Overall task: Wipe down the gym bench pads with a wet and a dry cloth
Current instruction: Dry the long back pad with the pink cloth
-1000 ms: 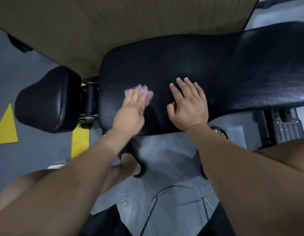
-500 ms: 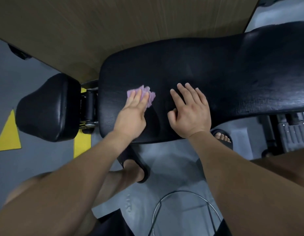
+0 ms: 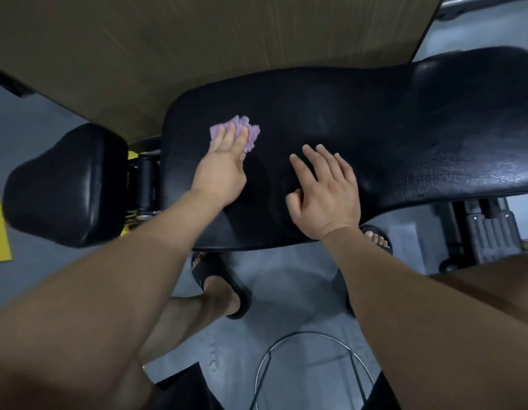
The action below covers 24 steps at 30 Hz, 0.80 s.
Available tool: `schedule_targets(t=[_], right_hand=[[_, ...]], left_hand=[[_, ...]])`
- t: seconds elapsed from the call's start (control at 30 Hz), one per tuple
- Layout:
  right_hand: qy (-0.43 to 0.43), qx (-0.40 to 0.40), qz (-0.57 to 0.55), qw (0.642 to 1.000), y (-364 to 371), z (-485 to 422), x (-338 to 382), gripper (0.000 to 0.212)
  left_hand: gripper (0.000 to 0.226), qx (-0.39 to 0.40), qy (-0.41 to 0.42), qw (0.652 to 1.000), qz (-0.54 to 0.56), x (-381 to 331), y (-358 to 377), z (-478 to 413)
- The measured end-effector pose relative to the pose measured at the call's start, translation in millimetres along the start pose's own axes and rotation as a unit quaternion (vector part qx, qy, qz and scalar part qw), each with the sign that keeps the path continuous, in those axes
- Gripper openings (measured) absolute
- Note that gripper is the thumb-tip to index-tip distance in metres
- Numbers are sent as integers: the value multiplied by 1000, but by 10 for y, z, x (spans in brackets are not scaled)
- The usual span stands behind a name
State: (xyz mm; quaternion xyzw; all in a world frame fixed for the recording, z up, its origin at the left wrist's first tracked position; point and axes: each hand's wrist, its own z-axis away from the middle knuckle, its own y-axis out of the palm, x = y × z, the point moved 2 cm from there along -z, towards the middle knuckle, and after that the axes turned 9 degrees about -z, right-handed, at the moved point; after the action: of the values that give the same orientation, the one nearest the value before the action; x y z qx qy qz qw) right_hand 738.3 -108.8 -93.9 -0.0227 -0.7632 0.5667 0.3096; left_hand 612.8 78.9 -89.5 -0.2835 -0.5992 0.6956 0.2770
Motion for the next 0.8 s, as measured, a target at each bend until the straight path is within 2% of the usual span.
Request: schedule_targets(t=[0.27,0.43,0.5,0.63,0.8], right_hand=[[19,16,-13,1000,-98,54,119,64],[65,90,4,994,-141,31,348,60],[52,95,1,994,-101,30,539,57],[48,93,-9,994,78,28,788,58],[50,28,3,998,260,73,786,63]], left_hand=[[73,25,11,999,-18,32,177,1399],[69,12,-74,997,21,198,217,1843],[69,3,-121,992,29,357,287,1900],[69,1,-163,984,70,572,300,1807],[64,3,-214,967,140,807,156,1388]])
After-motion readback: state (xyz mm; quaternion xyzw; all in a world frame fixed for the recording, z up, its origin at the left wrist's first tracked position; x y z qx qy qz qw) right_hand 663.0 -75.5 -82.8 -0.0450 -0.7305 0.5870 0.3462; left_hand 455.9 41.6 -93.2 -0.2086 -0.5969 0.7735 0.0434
